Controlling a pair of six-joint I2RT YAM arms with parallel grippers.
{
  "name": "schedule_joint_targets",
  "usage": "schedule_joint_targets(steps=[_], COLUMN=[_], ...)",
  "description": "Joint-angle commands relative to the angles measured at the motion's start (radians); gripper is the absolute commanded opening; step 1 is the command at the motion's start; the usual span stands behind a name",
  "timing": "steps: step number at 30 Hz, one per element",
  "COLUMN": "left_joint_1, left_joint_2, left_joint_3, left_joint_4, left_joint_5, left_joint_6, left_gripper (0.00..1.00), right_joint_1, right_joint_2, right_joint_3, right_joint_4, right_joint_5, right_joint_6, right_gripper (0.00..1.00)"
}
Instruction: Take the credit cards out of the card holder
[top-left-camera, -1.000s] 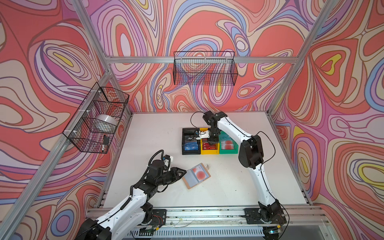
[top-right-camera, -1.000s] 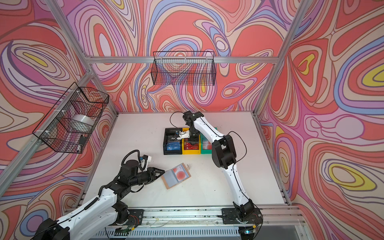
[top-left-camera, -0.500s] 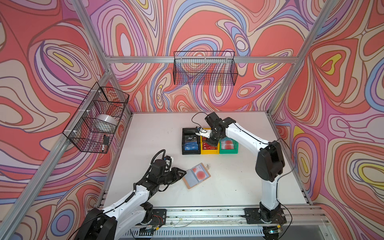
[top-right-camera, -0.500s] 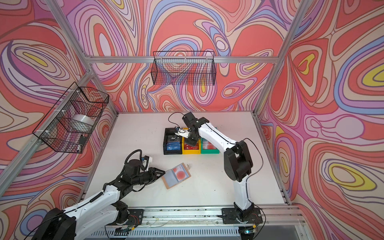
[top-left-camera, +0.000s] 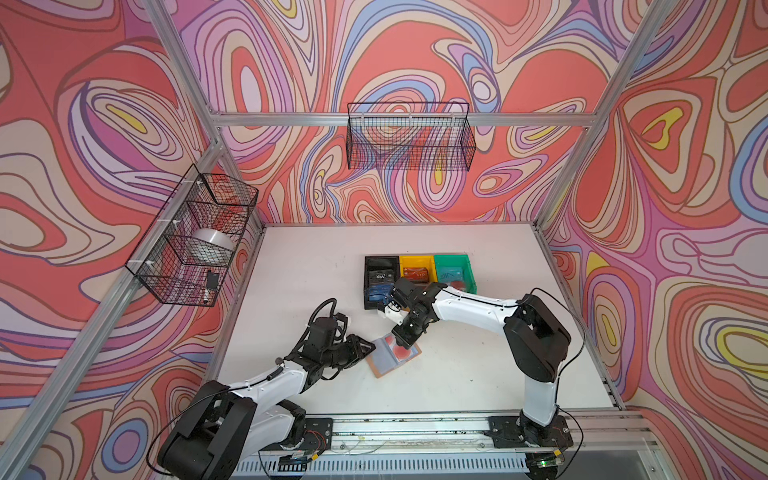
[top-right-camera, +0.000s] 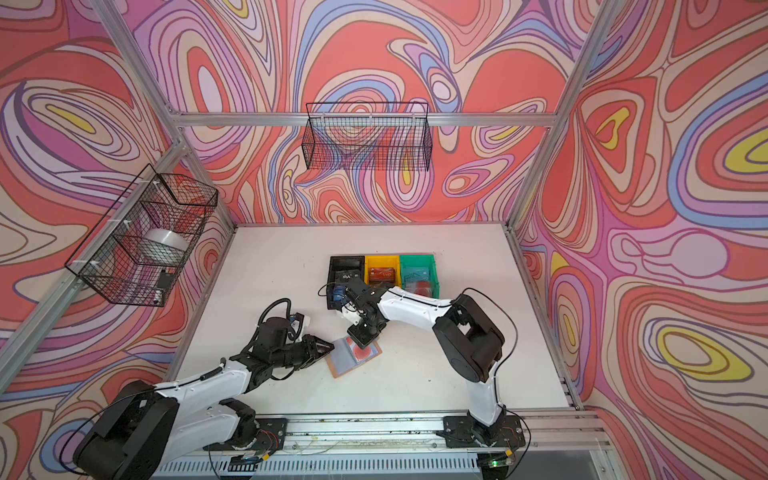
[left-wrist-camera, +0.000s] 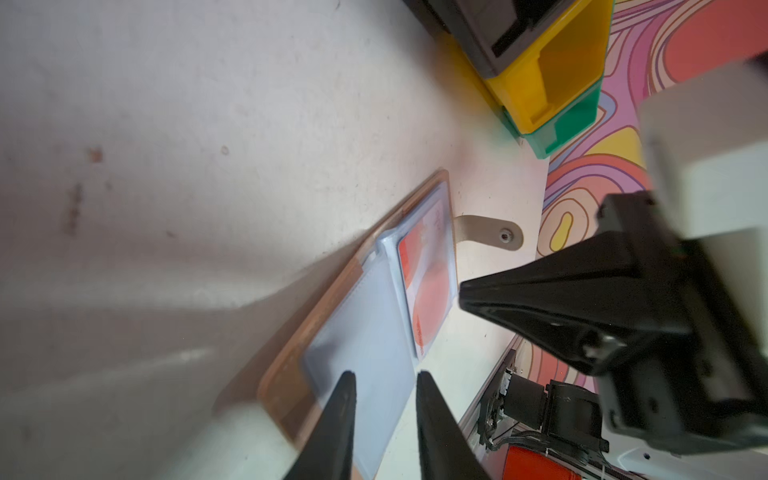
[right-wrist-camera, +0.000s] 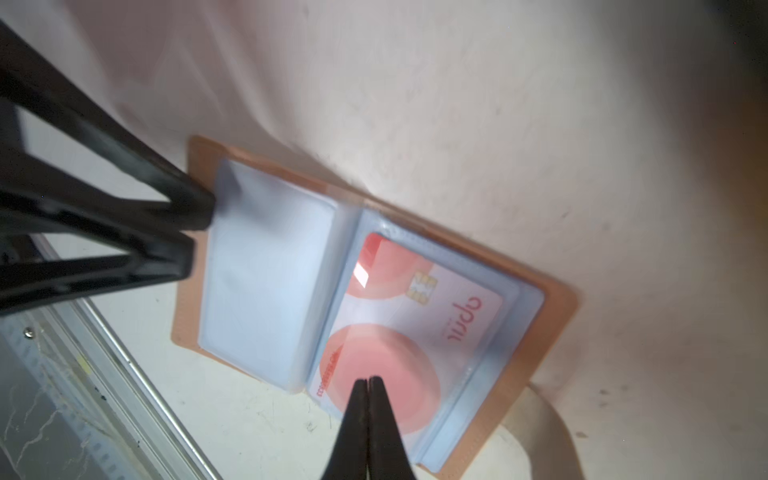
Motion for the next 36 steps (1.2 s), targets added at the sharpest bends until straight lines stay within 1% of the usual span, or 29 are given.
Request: schedule_joint_targets(steps=[1,5,10,14,18,23,29,36], left_joint_1=[0.005,0.005,0.002,-0.015,-0.05,-0.077,-0.089,-0.095], left_joint_2=[-0.028,-0.056,-0.054,-0.024,0.038,0.142,0.23,0.285], left_joint_3=[-0.009,0.008,0.005,-0.004,0.009,0.012,0.005,0.011], left_joint_4=[0.007,-0.011,0.018,0.07,0.121,0.226,0.306,0.345], left_joint_5=[0.006,0.014,0.013,0.005,-0.012,-0.012,-0.018,-0.021], left_joint_6=[-0.006,-0.004,-0.018,-0.038,-0.047,-0.077,-0.093,-0.097], left_gripper=[0.28,0.28,0.28,0.28,0.28,0.27,0.27,0.27], right_joint_1=[-0.005,-0.004,-0.009,-0.025,-0.051,-0.055,-0.052,-0.041], right_joint_2=[-0.007,0.021,0.022,0.014,0.009,0.028,0.023,0.052], right_joint_3=[-0.017,-0.005,-0.008,-0.015,-0.02,-0.014,-0.069,-0.082], right_joint_4=[0.064,0.045,0.052,0.052,0.055,0.047,0.125,0.133], right_joint_5=[0.029,0.06,0.095,0.133,0.138,0.108,0.01,0.012], right_joint_6=[0.101,0.109,0.12,0.125,0.12,0.103,0.132,0.15], right_gripper=[0.04,0.03,0.03,0.02,0.02,0.02,0.01,0.01])
